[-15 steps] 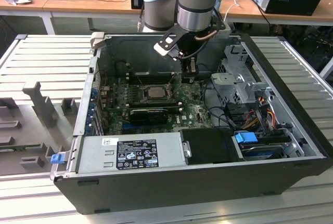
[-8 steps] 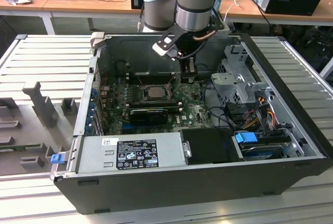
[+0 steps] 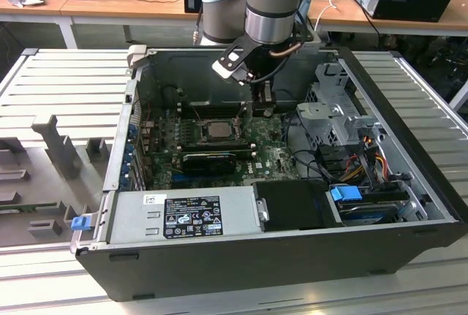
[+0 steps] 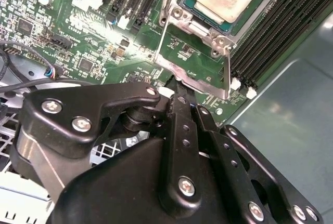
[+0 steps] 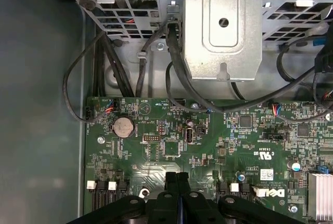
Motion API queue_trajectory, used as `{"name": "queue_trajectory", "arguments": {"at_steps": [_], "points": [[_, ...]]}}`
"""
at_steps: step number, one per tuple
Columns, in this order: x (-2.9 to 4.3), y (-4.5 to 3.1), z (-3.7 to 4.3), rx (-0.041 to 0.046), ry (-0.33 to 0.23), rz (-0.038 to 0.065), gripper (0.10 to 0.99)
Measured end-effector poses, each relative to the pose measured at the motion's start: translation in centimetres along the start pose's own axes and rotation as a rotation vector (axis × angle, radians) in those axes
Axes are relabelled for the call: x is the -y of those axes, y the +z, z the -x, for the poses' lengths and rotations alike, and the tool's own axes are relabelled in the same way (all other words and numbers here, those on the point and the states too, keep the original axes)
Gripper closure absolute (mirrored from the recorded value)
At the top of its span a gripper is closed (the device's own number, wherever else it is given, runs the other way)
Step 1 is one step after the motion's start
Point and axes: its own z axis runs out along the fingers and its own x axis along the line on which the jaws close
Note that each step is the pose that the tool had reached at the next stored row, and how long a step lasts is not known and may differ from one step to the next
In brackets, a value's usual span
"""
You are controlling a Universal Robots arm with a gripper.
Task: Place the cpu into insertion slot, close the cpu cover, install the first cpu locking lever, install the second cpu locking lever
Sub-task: 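Close the cpu cover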
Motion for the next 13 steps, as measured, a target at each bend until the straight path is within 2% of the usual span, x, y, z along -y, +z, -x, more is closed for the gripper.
{"name": "queue_trajectory", "arguments": {"at_steps": [13], "points": [[0.66,-0.03,-0.01,0.0001,0.000,0.000,0.980]]}}
